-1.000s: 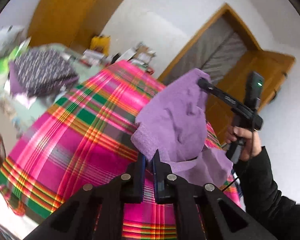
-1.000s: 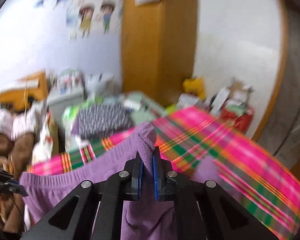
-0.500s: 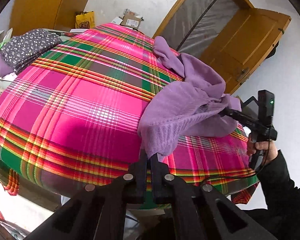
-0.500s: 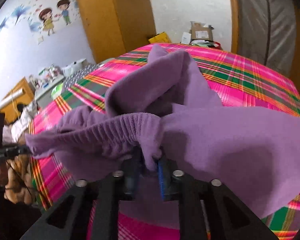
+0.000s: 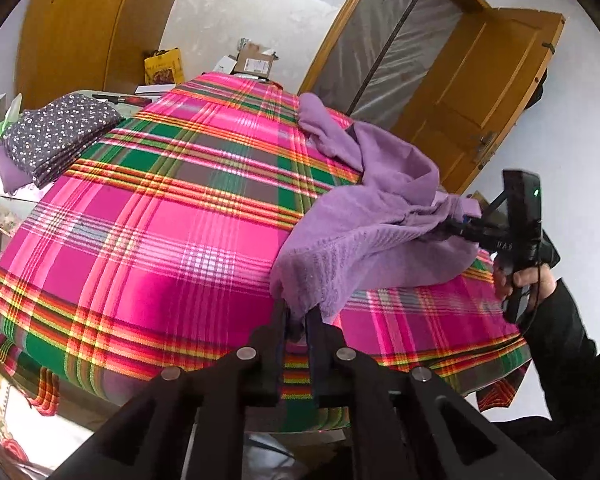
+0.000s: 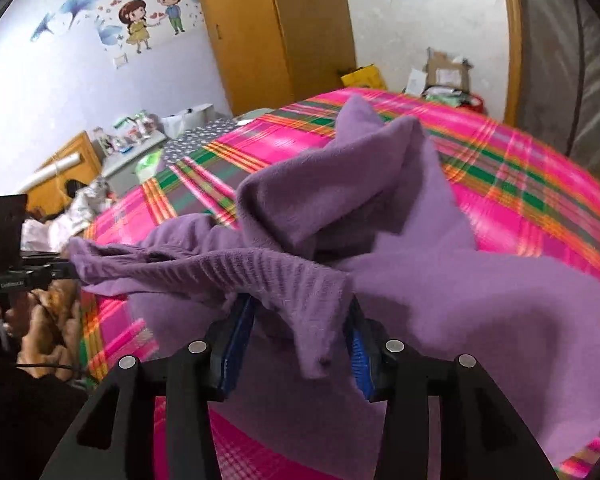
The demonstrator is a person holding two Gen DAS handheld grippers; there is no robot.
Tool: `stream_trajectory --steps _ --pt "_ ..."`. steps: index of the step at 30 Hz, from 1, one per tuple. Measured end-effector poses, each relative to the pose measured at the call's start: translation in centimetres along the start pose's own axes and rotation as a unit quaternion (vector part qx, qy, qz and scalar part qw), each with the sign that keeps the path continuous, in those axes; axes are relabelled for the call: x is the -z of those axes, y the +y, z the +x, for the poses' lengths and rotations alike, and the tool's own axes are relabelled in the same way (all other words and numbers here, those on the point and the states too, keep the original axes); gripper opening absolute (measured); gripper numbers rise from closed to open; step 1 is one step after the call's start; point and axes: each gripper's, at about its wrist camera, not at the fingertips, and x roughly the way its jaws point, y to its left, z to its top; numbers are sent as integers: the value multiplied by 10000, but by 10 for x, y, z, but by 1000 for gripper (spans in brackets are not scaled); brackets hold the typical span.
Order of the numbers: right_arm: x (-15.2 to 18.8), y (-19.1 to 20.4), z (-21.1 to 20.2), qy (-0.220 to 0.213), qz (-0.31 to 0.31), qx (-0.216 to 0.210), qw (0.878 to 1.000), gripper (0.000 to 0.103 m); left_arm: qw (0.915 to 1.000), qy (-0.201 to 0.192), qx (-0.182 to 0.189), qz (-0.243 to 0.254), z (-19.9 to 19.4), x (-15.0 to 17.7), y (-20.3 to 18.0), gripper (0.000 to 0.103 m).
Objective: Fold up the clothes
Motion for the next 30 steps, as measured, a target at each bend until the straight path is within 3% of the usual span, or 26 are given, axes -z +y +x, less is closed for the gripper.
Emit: stream_trajectory --steps 5,9,15,19,20,22,26,30 --pt "2 5 -6 -94 63 -39 9999 46 10000 -8 81 37 5 -7 2 14" --pt "3 6 -12 -239 134 11 9996 23 9998 -59 199 -41 5 -10 5 14" --pt "1 11 -18 -423 158 161 9989 15 9987 -69 424 -288 5 -16 13 16" --pt "-10 18 -26 -679 92 427 9967 12 9971 -242 607 -398 1 -22 14 14" --pt "-14 20 -29 -761 75 493 9959 11 9970 -298 620 -367 -1 -23 12 5" --pt "-23 26 -38 -943 -8 671 9933 10 9967 -405 641 -298 -5 -27 7 5" --pt "-46 37 -59 -1325 -207 1117 9846 10 9955 -653 682 29 -17 -40 -12 4" --pt "-66 40 -95 -1922 -226 1615 9677 9 9900 -966 861 562 -32 -60 -48 3"
